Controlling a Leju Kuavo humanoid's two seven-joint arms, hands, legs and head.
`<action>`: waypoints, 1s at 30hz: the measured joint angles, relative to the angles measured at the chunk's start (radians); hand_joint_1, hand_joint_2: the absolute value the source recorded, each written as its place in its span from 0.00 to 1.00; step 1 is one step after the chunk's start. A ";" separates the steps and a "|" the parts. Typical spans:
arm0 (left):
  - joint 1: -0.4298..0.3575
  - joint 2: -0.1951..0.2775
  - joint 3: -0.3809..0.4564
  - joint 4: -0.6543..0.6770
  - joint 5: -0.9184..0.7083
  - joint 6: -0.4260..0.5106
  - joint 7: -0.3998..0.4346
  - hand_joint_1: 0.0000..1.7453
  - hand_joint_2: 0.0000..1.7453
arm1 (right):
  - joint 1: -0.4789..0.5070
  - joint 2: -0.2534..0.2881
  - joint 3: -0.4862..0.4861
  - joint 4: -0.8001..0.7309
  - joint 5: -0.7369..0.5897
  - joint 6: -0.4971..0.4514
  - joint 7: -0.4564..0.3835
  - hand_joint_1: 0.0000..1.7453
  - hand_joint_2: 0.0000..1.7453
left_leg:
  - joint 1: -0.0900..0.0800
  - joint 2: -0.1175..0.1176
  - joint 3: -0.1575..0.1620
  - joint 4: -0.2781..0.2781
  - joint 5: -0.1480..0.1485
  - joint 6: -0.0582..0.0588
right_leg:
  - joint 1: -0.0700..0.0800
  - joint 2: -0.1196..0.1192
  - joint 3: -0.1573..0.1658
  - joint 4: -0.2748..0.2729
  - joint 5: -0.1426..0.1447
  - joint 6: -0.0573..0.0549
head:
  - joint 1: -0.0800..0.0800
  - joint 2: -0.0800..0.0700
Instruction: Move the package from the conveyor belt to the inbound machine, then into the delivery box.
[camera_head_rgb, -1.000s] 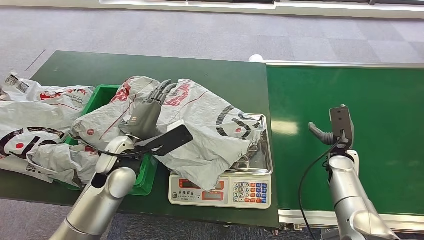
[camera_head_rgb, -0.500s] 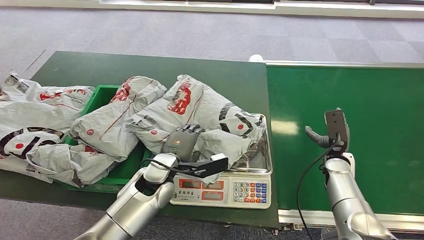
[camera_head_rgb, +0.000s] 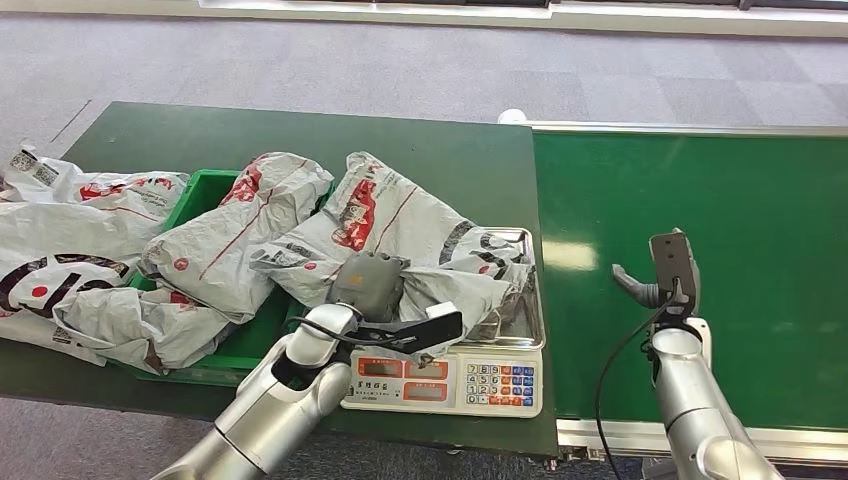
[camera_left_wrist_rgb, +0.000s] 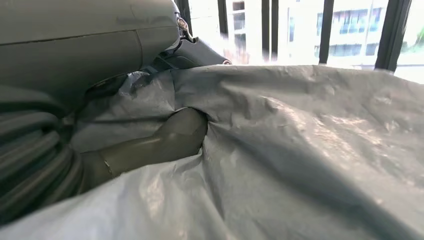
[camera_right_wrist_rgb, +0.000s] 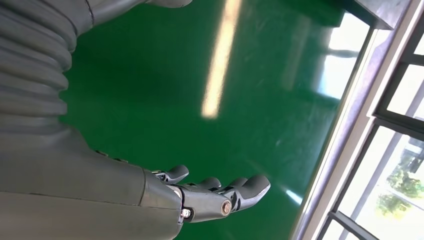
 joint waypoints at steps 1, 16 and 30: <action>0.004 0.002 0.008 -0.029 0.015 0.021 -0.009 1.00 1.00 | 0.009 -0.001 0.000 -0.008 -0.003 0.001 0.000 0.00 1.00 | 0.000 0.000 0.000 0.000 0.000 0.000 | 0.000 0.000 0.000 0.000 0.000 0.000 | 0.000 0.000; 0.045 0.166 0.328 -0.567 0.095 0.220 -0.020 1.00 1.00 | 0.104 -0.028 -0.018 -0.101 -0.043 0.004 -0.024 0.00 1.00 | 0.001 0.002 0.000 -0.001 0.000 -0.001 | 0.001 0.003 -0.001 0.001 0.000 0.000 | 0.000 0.000; 0.066 0.431 0.753 -0.246 -0.025 0.190 -0.033 1.00 1.00 | 0.094 -0.017 -0.019 -0.123 -0.019 0.008 -0.001 0.00 1.00 | 0.002 0.004 0.001 -0.002 0.003 -0.004 | 0.001 0.005 -0.003 0.003 0.000 -0.003 | 0.000 0.000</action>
